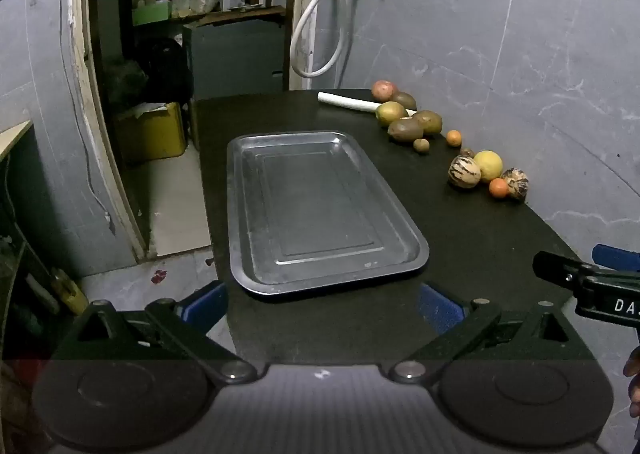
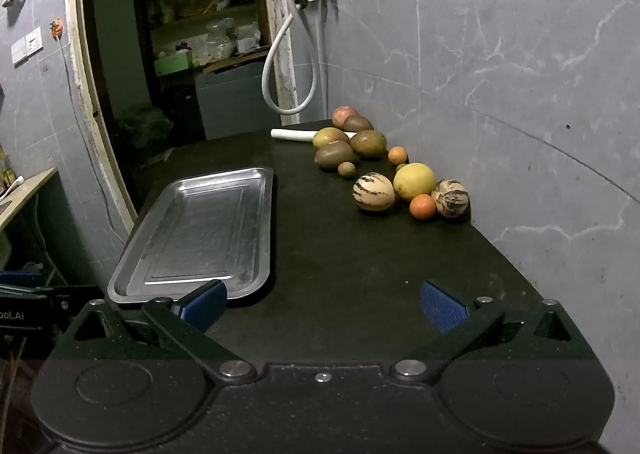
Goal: Organize fruits
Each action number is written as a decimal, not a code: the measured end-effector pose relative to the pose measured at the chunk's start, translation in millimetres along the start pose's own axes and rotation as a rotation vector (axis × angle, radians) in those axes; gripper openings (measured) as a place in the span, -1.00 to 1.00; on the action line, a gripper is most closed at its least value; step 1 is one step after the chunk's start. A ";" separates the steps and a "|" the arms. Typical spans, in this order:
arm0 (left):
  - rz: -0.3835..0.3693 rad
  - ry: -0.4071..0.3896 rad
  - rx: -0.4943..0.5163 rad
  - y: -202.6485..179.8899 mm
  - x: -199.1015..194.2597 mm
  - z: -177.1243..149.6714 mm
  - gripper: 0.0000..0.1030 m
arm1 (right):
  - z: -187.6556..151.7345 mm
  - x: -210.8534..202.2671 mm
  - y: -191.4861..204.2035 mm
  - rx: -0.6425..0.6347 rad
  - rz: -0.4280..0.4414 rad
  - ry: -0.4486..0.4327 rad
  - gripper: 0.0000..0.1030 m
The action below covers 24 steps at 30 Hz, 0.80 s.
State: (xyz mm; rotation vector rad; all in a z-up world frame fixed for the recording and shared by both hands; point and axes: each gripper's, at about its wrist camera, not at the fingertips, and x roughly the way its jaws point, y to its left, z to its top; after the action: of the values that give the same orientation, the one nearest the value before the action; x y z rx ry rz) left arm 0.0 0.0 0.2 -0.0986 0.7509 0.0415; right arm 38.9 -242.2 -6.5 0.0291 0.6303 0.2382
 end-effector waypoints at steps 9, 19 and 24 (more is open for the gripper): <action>-0.003 -0.002 -0.002 -0.4 1.4 -0.7 0.99 | -0.2 3.1 0.8 -0.014 0.004 0.002 0.99; -0.015 0.004 -0.002 0.3 0.8 1.1 0.99 | 1.2 3.9 -0.3 0.001 -0.002 0.009 0.99; -0.014 0.006 -0.002 -0.1 1.4 1.0 0.99 | 1.0 4.0 -1.1 0.004 -0.001 0.010 0.99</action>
State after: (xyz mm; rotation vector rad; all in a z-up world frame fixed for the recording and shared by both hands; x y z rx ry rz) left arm 1.7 0.0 0.0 -0.1061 0.7560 0.0284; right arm 42.9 -242.3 -8.2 0.0313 0.6409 0.2362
